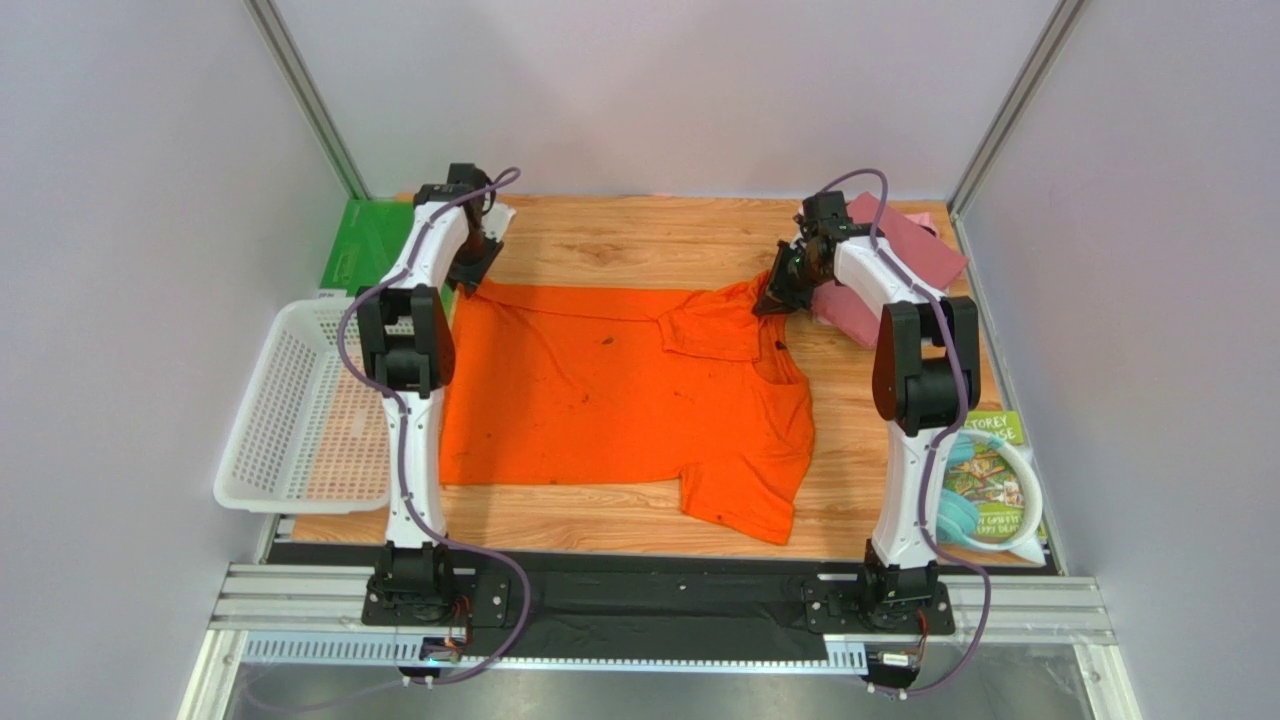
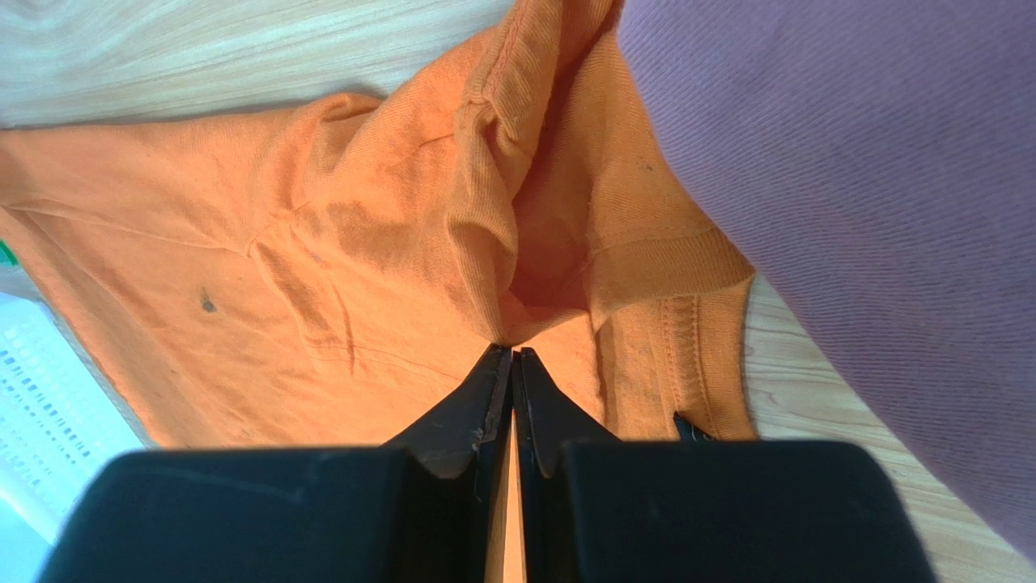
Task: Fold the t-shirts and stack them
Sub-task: Flatten the tshirt out
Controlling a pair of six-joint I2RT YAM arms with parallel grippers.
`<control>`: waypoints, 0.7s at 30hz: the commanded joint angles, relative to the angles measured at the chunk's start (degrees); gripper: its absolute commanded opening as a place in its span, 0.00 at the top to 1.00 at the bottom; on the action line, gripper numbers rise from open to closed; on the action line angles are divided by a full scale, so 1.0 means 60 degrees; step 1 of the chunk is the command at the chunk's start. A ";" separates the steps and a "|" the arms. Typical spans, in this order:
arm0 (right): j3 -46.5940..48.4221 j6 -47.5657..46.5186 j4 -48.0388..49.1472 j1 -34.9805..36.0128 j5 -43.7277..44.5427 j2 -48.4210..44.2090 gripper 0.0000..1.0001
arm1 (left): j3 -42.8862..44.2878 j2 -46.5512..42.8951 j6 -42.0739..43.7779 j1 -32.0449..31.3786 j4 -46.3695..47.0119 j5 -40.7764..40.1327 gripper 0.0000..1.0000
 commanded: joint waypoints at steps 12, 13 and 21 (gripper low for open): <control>0.0088 0.0013 0.0291 0.0052 -0.0052 -0.0022 0.92 | 0.0227 -0.0163 0.0009 0.0004 0.0058 0.0074 0.60; 0.0103 0.0013 0.0291 0.0052 -0.0053 0.0022 0.92 | 0.0242 -0.0162 0.0052 0.0004 0.0087 0.0031 0.60; 0.0308 0.0013 0.0277 0.0023 -0.0053 0.0168 0.92 | 0.0506 0.0028 0.0141 0.0004 0.0248 -0.0190 0.62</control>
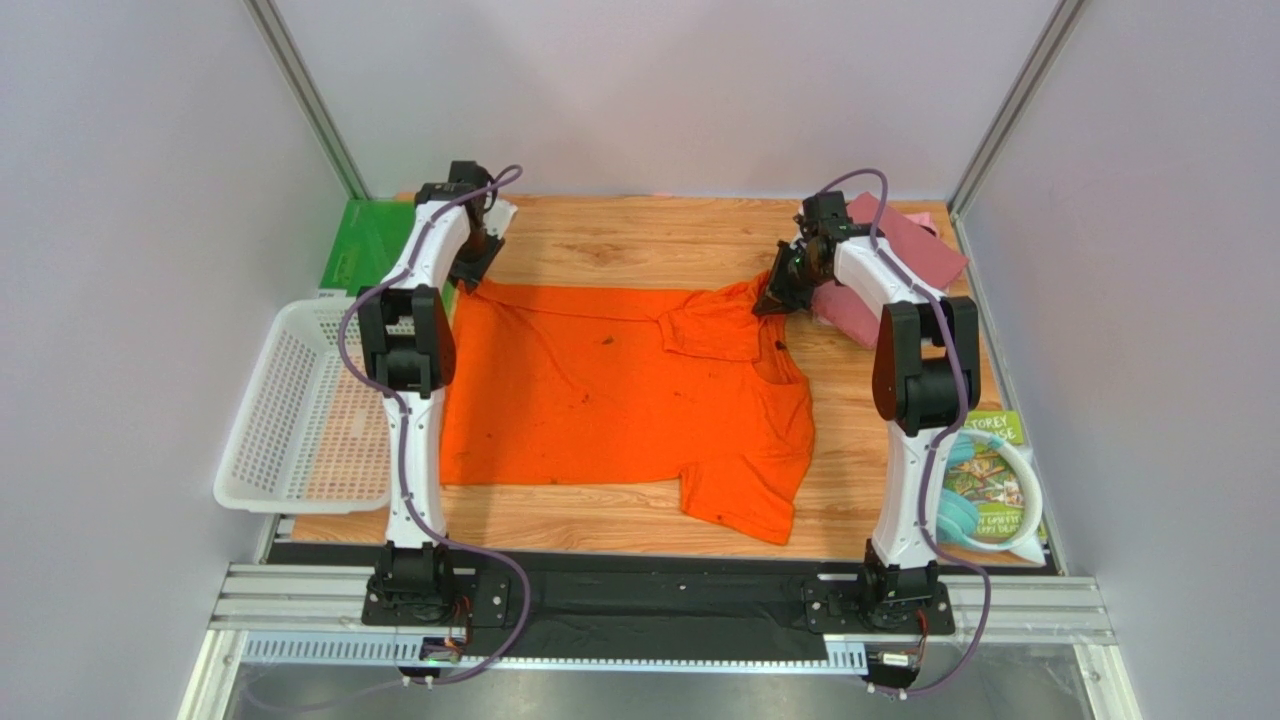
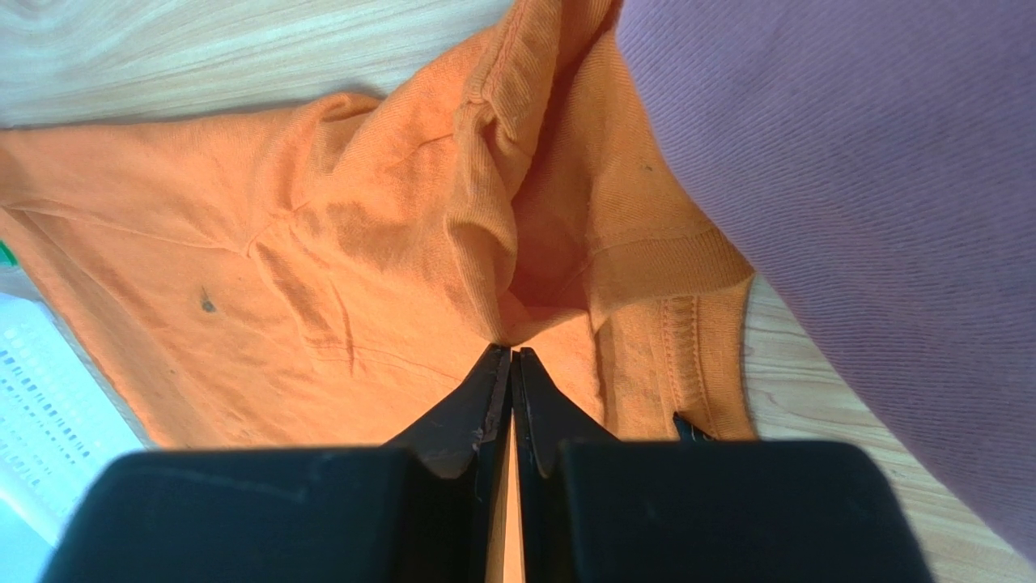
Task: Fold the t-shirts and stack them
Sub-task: Flatten the tshirt out
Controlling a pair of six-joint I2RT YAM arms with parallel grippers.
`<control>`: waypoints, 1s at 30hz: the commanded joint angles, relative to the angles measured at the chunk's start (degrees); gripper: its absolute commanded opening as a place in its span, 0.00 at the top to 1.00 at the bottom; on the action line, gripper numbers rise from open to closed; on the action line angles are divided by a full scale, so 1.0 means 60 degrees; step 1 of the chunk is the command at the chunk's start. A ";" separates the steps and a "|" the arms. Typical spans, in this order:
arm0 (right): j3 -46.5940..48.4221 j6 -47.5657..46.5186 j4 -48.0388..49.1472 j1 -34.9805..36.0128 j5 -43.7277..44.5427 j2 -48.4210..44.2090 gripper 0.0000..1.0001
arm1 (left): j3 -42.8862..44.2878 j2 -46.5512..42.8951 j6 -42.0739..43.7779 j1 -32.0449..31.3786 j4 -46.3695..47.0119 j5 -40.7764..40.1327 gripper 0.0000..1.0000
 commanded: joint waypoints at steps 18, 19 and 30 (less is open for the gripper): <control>0.0887 -0.0264 -0.0111 0.0023 0.0035 0.0521 0.60 | 0.0627 0.0131 0.0071 -0.0004 0.0044 0.0136 0.90; 0.0872 -0.0308 -0.0140 0.0008 0.0050 0.0491 0.58 | 0.0627 0.0131 0.0071 -0.0004 0.0044 0.0136 0.91; 0.1121 -0.0192 -0.0068 0.0022 -0.0096 0.0725 0.74 | 0.0568 0.0087 0.0115 -0.0004 0.0014 0.0165 0.98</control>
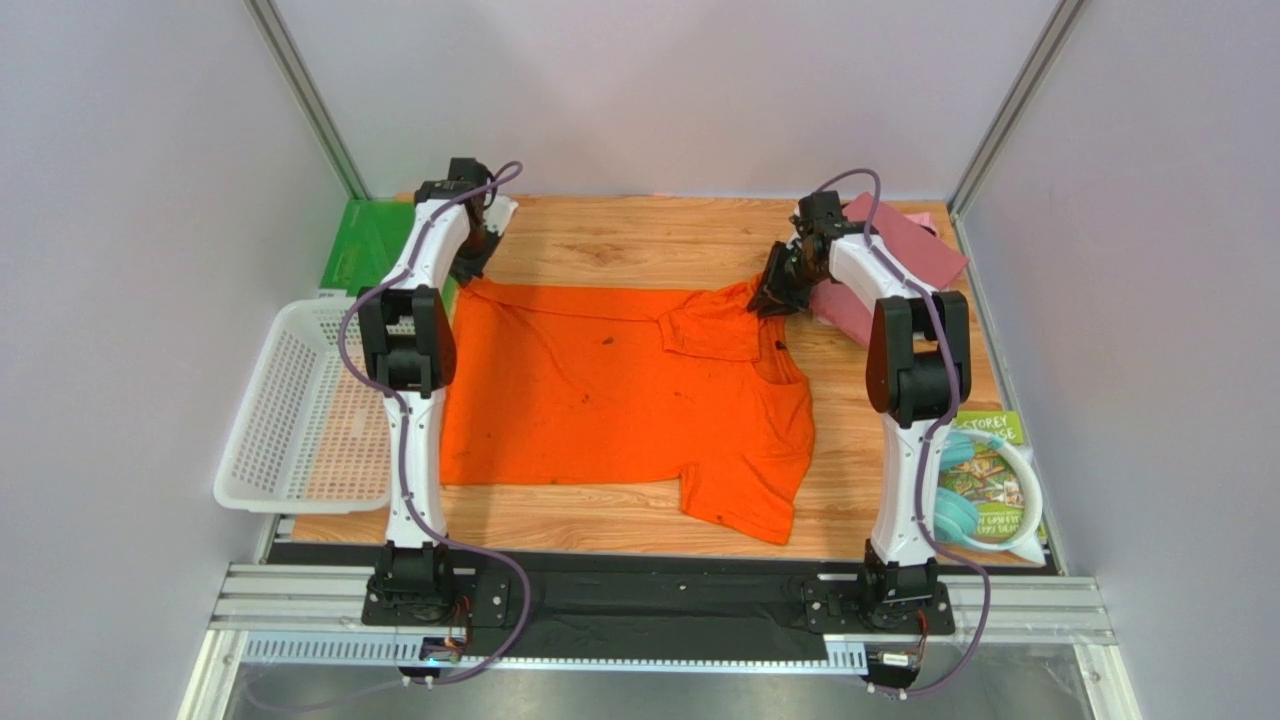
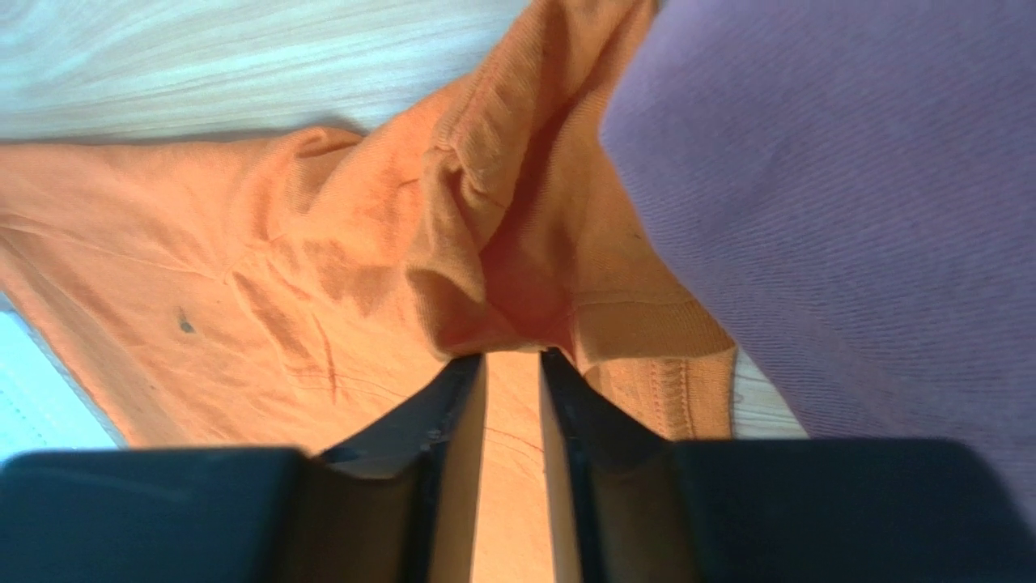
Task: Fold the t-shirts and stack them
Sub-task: Flatten the tshirt out
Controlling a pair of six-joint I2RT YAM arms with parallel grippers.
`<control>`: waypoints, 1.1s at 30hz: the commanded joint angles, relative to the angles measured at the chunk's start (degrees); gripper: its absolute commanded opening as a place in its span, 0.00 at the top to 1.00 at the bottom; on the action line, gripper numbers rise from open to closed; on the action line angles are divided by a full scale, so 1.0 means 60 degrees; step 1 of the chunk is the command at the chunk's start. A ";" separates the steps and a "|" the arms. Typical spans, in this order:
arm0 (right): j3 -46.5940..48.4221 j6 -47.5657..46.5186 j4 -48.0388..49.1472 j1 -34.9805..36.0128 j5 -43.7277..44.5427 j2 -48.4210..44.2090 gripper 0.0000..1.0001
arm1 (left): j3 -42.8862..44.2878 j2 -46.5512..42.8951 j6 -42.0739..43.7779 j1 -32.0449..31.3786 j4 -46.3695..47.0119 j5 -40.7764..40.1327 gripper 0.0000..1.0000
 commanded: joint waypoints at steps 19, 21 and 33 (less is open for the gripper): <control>0.0520 -0.0027 0.0225 0.0008 -0.0368 0.0044 0.68 | 0.0240 -0.0056 0.0137 -0.0004 0.0011 0.0001 1.00; 0.0520 -0.0086 0.0195 -0.0021 -0.0323 -0.0029 0.66 | 0.0240 -0.0071 0.0123 -0.0004 0.0025 0.0016 1.00; 0.0711 0.0177 0.0517 -0.0051 -0.0763 0.0440 0.67 | -0.0243 -0.0349 0.0269 -0.0004 0.0187 -0.0159 0.84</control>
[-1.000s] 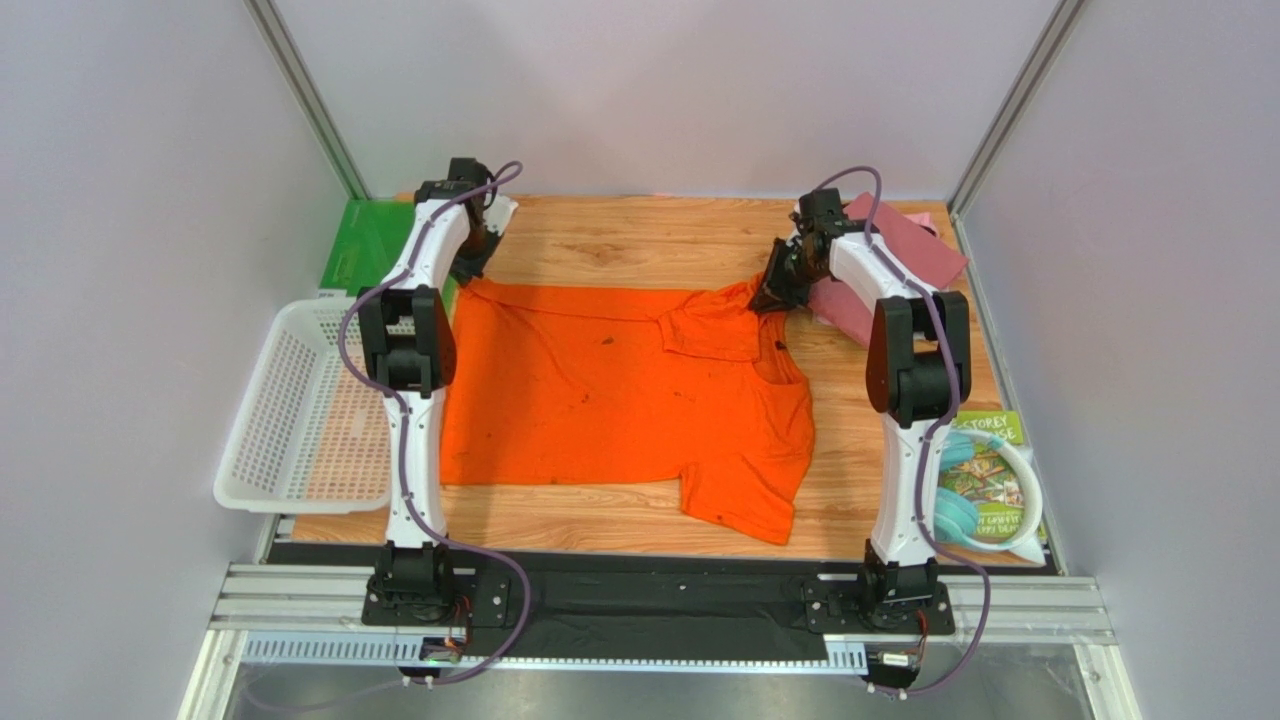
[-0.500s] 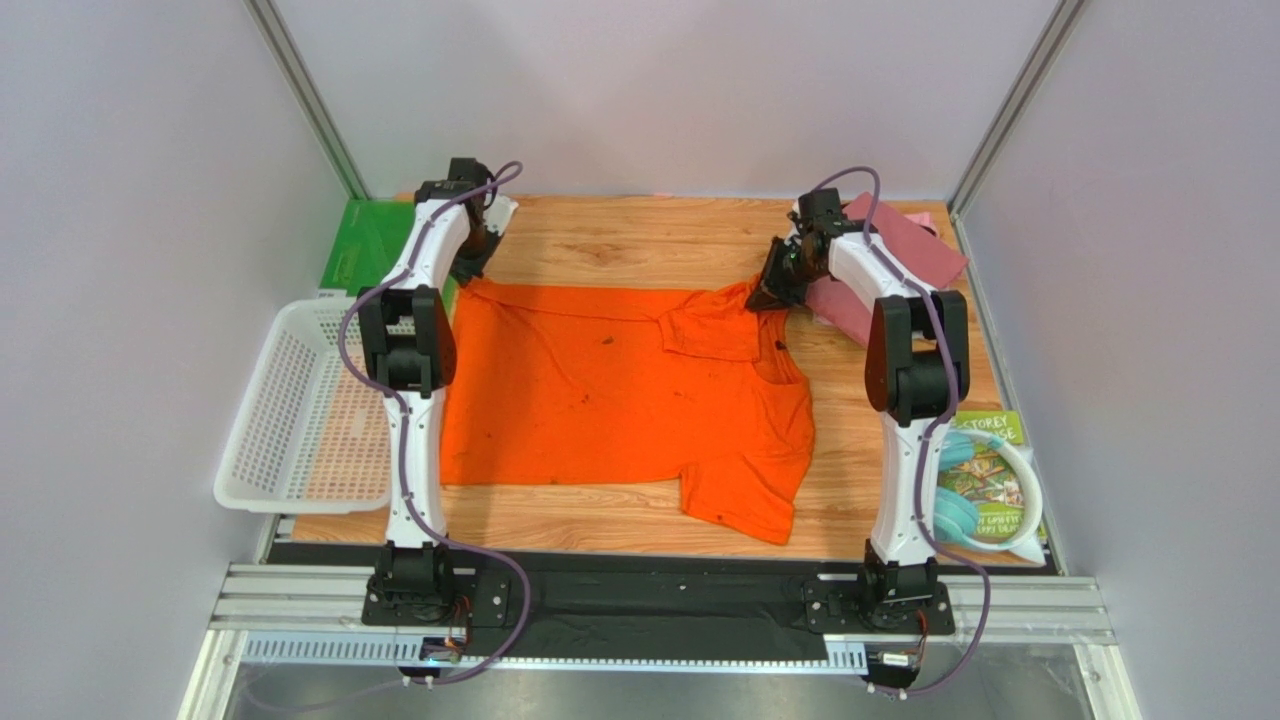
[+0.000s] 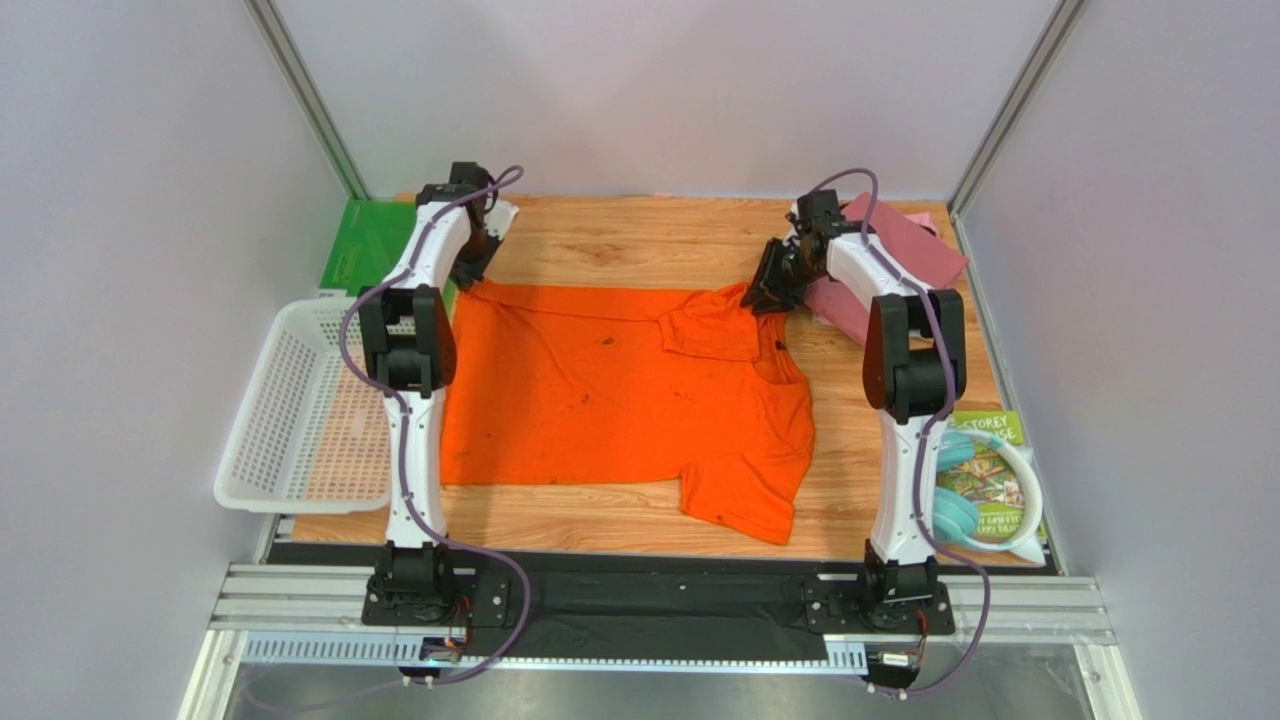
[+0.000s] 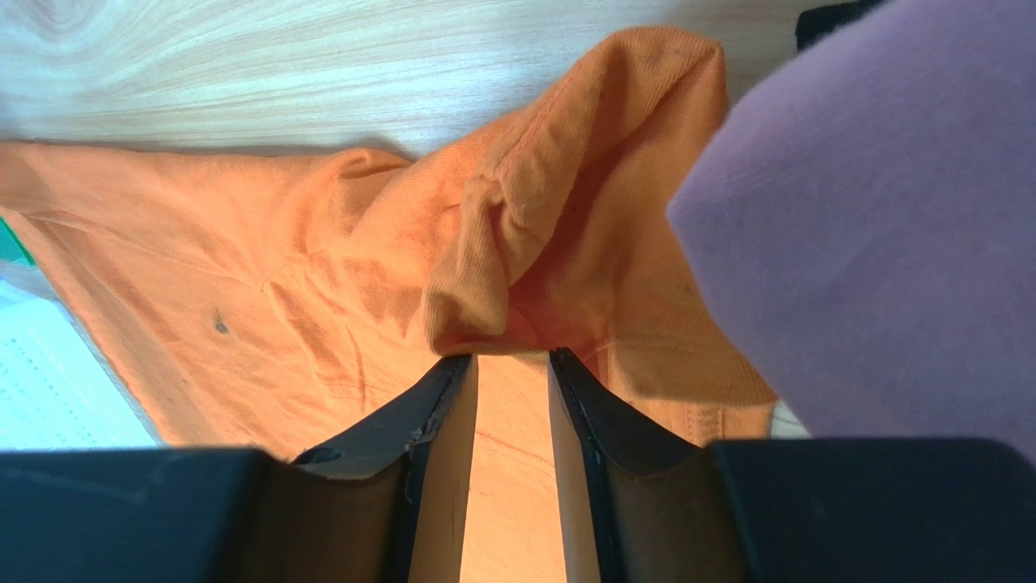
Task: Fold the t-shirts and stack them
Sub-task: Flatten the tshirt out, then fold the tshirt
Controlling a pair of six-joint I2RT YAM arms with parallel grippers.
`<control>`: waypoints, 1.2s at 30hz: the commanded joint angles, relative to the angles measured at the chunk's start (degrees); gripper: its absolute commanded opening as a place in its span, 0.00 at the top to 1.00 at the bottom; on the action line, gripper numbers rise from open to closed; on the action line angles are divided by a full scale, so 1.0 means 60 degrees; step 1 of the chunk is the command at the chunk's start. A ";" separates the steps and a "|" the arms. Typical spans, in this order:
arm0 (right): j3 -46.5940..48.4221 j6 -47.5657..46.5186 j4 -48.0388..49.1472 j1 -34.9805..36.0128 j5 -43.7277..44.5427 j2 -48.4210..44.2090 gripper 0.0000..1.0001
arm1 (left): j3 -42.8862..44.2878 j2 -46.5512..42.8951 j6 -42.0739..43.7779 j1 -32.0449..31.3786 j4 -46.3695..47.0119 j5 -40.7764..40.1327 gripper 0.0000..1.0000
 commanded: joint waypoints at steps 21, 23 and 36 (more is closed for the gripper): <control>0.0353 0.0017 0.0434 -0.0043 -0.0373 0.0067 0.99 | -0.0347 -0.0554 0.0116 -0.0004 0.0579 -0.0003 1.00; 0.0368 0.0046 0.0434 -0.0014 -0.0417 0.0053 1.00 | -0.0362 -0.0627 0.0130 -0.0004 0.0564 0.0027 1.00; 0.0515 0.0016 0.0288 -0.0029 -0.0505 -0.1045 1.00 | 0.0209 -0.1505 0.0116 -0.0004 0.0140 0.0334 1.00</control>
